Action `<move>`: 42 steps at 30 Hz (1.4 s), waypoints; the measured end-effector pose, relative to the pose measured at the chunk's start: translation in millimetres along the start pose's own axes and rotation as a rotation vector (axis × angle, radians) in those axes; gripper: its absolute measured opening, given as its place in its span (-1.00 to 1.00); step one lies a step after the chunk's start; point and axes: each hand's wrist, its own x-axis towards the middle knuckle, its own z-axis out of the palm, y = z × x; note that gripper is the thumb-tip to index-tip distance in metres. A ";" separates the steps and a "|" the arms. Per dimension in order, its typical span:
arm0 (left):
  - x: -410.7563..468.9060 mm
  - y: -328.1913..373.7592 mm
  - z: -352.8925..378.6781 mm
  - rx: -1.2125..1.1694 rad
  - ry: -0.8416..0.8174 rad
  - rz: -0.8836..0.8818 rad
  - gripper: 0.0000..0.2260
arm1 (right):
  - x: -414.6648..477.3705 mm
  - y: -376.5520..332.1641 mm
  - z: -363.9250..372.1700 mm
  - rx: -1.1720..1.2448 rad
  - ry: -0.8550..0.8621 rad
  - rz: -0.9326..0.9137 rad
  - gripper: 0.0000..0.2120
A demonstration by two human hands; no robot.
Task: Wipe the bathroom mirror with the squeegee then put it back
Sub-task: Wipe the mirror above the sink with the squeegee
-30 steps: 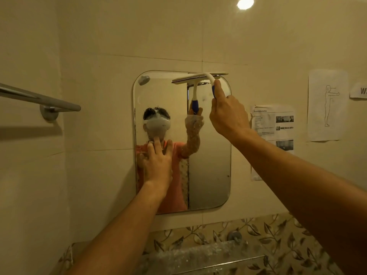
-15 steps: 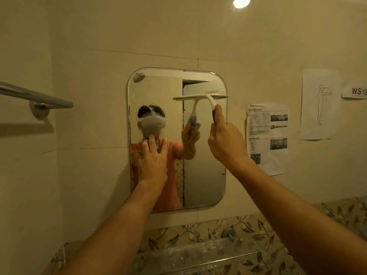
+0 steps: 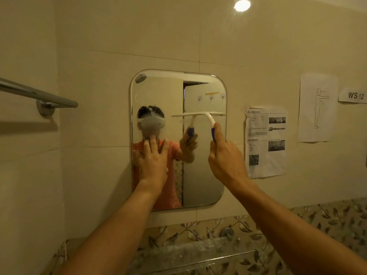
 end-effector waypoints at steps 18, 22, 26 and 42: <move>7.0 -7.1 13.1 -0.031 0.087 0.027 -0.10 | 78.7 -102.9 29.2 -0.024 0.079 -0.170 -0.32; 5.1 -10.1 17.3 -0.066 0.100 0.037 -0.15 | 58.2 -98.5 35.9 -0.009 0.049 -0.137 -0.29; -3.3 -12.6 16.3 -0.120 0.154 0.014 -0.16 | 26.9 -91.5 43.4 0.039 -0.017 -0.122 -0.28; -25.4 -22.6 22.2 -0.130 0.070 -0.100 -0.31 | 7.7 -88.4 35.0 0.076 -0.054 -0.169 -0.33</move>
